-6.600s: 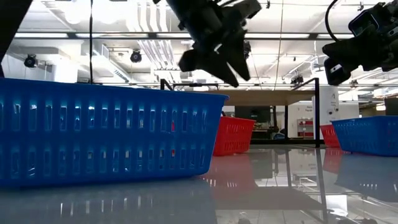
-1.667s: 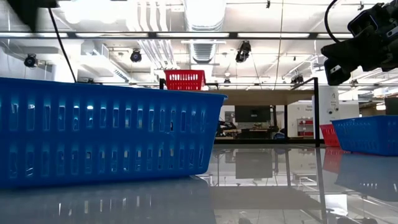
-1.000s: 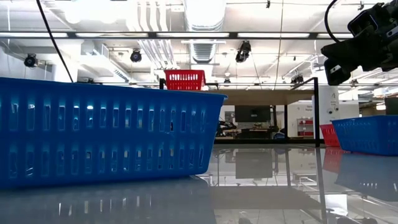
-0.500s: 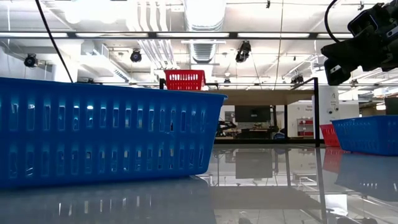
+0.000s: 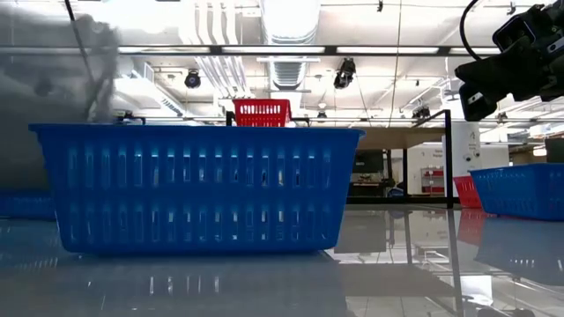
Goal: Stack baskets on shelf by color
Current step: Put the bottom left black bin on the shelf
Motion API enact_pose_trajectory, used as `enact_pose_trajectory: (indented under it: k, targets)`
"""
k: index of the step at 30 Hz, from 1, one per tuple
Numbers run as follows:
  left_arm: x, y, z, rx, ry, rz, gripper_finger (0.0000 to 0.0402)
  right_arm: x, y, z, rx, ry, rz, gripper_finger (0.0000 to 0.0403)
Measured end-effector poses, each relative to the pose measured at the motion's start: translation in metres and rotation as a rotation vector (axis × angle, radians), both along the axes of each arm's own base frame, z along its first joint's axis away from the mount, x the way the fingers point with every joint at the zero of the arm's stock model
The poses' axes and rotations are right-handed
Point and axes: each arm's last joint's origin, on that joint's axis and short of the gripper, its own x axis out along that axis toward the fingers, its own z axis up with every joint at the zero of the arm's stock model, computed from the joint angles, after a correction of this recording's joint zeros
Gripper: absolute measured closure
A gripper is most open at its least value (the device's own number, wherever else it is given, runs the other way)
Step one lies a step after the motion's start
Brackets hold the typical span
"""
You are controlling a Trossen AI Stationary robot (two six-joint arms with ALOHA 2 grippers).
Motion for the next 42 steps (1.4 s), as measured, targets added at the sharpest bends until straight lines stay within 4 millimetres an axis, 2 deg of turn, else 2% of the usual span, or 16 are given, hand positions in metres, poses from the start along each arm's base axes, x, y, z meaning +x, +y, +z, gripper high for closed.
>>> enact_pose_trajectory:
  k: [4, 8, 10, 13, 18, 22, 25, 28, 34, 38, 42]
  targets:
    - [0.005, 0.012, 0.033, 0.078, -0.05, 0.025, 0.0401, 0.0, 0.0, 0.0, 0.0, 0.0, 0.0, 0.0394]
    - [0.016, 0.028, 0.06, 0.192, -0.206, 0.014, 0.0401, 0.0, 0.0, 0.0, 0.0, 0.0, 0.0, 0.0394]
    - [0.026, 0.039, 0.067, 0.272, -0.313, 0.013, 0.0401, 0.0, 0.0, 0.0, 0.0, 0.0, 0.0, 0.0394]
    - [0.048, 0.062, 0.068, 0.355, -0.411, 0.028, 0.0401, 0.0, 0.0, 0.0, 0.0, 0.0, 0.0, 0.0394]
    - [0.101, 0.107, 0.053, 0.43, -0.66, 0.059, 0.0401, 0.0, 0.0, 0.0, 0.0, 0.0, 0.0, 0.0394]
    - [0.139, 0.141, 0.038, 0.396, -0.873, 0.163, 0.0401, 0.0, 0.0, 0.0, 0.0, 0.0, 0.0, 0.0394]
    - [0.156, 0.158, 0.018, 0.37, -0.849, 0.184, 0.0401, 0.0, 0.0, 0.0, 0.0, 0.0, 0.0, 0.0394]
    - [0.168, 0.163, -0.009, 0.342, -0.756, 0.18, 0.0401, 0.0, 0.0, 0.0, 0.0, -0.001, 0.0, 0.0394]
    - [0.191, 0.155, -0.053, 0.294, -0.595, 0.149, 0.0401, 0.0, 0.0, 0.0, 0.0, -0.001, 0.0, 0.0394]
    - [0.202, 0.156, -0.069, 0.278, -0.561, 0.167, 0.0401, 0.0, 0.0, 0.0, 0.0, 0.0, 0.0, 0.0394]
    - [0.205, 0.16, -0.076, 0.272, -0.543, 0.168, 0.0384, 0.0, 0.0, 0.0, 0.0, 0.0, 0.0, 0.0394]
